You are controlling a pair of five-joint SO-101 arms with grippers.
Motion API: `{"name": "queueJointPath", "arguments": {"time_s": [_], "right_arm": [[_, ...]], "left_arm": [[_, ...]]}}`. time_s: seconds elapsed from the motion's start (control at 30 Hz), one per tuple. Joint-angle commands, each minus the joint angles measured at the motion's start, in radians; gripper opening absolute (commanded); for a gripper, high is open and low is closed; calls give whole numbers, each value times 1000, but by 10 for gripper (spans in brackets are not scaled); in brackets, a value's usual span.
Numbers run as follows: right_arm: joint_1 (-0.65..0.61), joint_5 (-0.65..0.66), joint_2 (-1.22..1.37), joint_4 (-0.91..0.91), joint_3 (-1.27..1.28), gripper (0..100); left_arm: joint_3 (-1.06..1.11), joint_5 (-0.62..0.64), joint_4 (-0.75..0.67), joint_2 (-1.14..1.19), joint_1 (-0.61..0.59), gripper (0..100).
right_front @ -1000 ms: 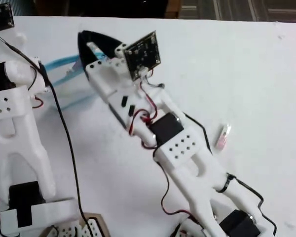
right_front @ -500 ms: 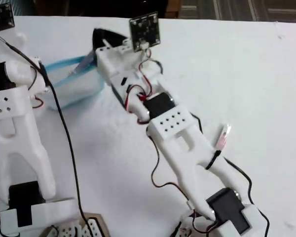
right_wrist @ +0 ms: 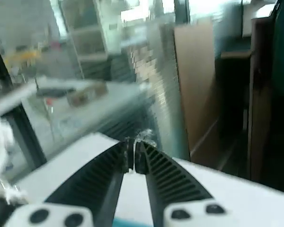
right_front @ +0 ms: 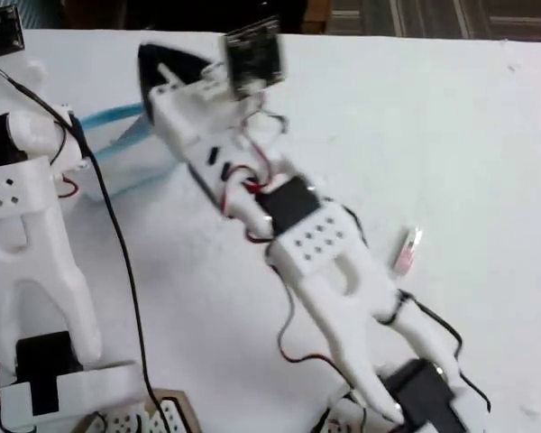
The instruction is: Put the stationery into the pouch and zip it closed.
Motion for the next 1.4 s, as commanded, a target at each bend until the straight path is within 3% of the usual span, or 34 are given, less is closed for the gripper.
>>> {"name": "queueJointPath", "arguments": {"time_s": [0.0,0.13,0.33,0.43,0.6,0.77,0.97,1.13,1.27,1.37], "right_arm": [[45,-6,-113,4,-72,16],[81,-6,-173,33,-84,16],[61,-8,-105,259,-57,16],[42,-11,-16,265,-11,16],[-73,-153,200,260,20,16],[-97,-92,302,266,-55,16],[-107,-84,193,294,-118,16],[25,-83,45,453,-199,16],[197,-72,-58,742,-328,17],[341,17,-68,981,-420,17]], "left_arm": [[-37,-6,-6,-15,4,23],[-37,-6,-6,-15,4,23],[-37,-6,-6,-15,8,23],[-37,-6,-6,-15,8,23],[-37,-6,5,-16,5,23],[-37,-6,6,-16,4,23],[-37,-6,8,-16,2,23],[-37,-6,8,-16,2,23],[-37,-6,6,-16,2,23],[-37,-6,6,-16,2,23]]}}
